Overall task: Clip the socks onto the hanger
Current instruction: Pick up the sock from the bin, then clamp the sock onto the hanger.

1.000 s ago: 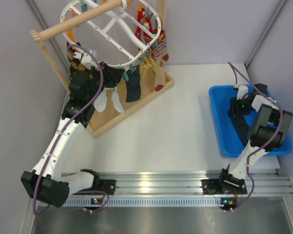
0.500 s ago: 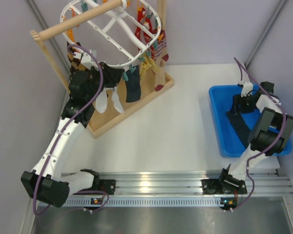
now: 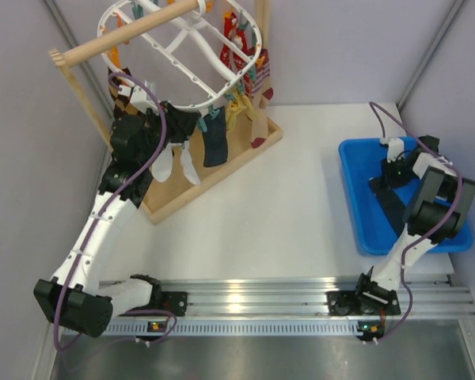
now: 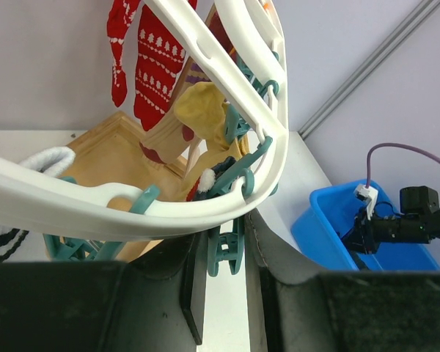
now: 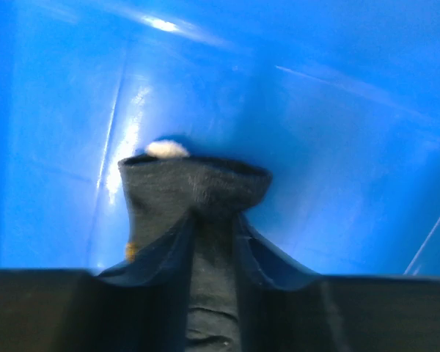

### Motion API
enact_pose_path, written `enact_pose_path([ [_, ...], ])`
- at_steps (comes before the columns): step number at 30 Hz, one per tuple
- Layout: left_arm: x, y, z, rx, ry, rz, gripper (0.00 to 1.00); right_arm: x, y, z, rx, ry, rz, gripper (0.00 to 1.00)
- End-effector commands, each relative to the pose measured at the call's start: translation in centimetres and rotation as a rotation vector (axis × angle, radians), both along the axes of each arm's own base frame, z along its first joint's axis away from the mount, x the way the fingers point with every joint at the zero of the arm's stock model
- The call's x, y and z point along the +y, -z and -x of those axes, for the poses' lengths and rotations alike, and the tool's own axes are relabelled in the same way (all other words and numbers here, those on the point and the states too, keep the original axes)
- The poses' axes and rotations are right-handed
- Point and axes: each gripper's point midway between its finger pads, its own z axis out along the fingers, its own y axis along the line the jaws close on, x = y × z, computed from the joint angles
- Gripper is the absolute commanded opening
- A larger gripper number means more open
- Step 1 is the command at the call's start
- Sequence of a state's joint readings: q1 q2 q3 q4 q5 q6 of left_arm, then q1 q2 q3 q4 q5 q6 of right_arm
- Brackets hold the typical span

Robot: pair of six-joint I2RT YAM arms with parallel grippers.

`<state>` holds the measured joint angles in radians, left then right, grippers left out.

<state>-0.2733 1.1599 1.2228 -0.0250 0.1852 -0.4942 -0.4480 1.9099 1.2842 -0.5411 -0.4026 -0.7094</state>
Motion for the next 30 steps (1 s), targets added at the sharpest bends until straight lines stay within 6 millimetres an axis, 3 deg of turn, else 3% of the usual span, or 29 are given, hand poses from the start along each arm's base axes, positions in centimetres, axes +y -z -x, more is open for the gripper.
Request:
enact_pose_path([
  [1,0.4,-1.4,0.3,-0.031,-0.008,0.003,0.0,0.8,0.3,0.7,0.015,-0.042,-0.038,0.1],
  [2,0.4,-1.3,0.3,-0.03,-0.006,0.005,0.0,0.9,-0.9,0.4,-0.014,-0.044,-0.04,0.01],
  [4,0.3,-1.4,0.2,-0.031,-0.002,0.006,0.0,1.8,-3.2,-0.5,-0.081,-0.069,-0.077,0.0],
  [6,0.2,-1.4,0.2,-0.027,0.002,0.008,0.0,2.8,-6.8,-1.4,-0.175,-0.093,-0.118,0.0],
  [11,0.1,-1.6,0.1,-0.031,0.009,0.009,0.0,5.9,-18.2,-3.5,-0.433,-0.161,-0.24,0.0],
  [16,-0.1,-1.7,0.1,-0.03,0.014,0.011,0.0,12.5,-27.7,-3.4,-0.634,-0.339,-0.367,0.0],
  [19,-0.1,-1.7,0.1,-0.03,0.016,0.014,0.0,17.7,-32.2,-2.4,-0.731,-0.478,-0.432,0.0],
  [20,-0.1,-1.6,0.1,-0.03,0.017,0.014,0.0,20.7,-33.7,-1.4,-0.757,-0.554,-0.446,0.0],
  [22,-0.2,-1.8,0.2,-0.032,0.025,0.019,0.0,23.8,-34.7,-0.7,-0.792,-0.637,-0.446,0.0],
  [23,-0.2,-1.8,0.2,-0.033,0.027,0.021,0.0,27.1,-35.2,0.5,-0.803,-0.717,-0.464,0.0],
  [24,-0.3,-1.8,0.3,-0.033,0.032,0.024,0.0,28.1,-35.9,0.6,-0.845,-0.743,-0.449,0.0],
  [26,-0.4,-2.0,0.4,-0.036,0.038,0.031,0.0,33.2,-35.4,2.4,-0.846,-0.858,-0.488,0.0],
  [28,-0.6,-2.0,0.6,-0.035,0.055,0.036,0.0,35.7,-35.2,2.7,-0.877,-0.899,-0.487,0.0],
  [29,-0.6,-1.9,0.6,-0.03,0.062,0.037,0.0,38.2,-34.8,3.5,-0.864,-0.955,-0.514,0.0],
  [30,-0.8,-1.8,0.8,-0.024,0.071,0.043,0.0,39.3,-34.5,3.6,-0.861,-0.969,-0.518,0.0],
])
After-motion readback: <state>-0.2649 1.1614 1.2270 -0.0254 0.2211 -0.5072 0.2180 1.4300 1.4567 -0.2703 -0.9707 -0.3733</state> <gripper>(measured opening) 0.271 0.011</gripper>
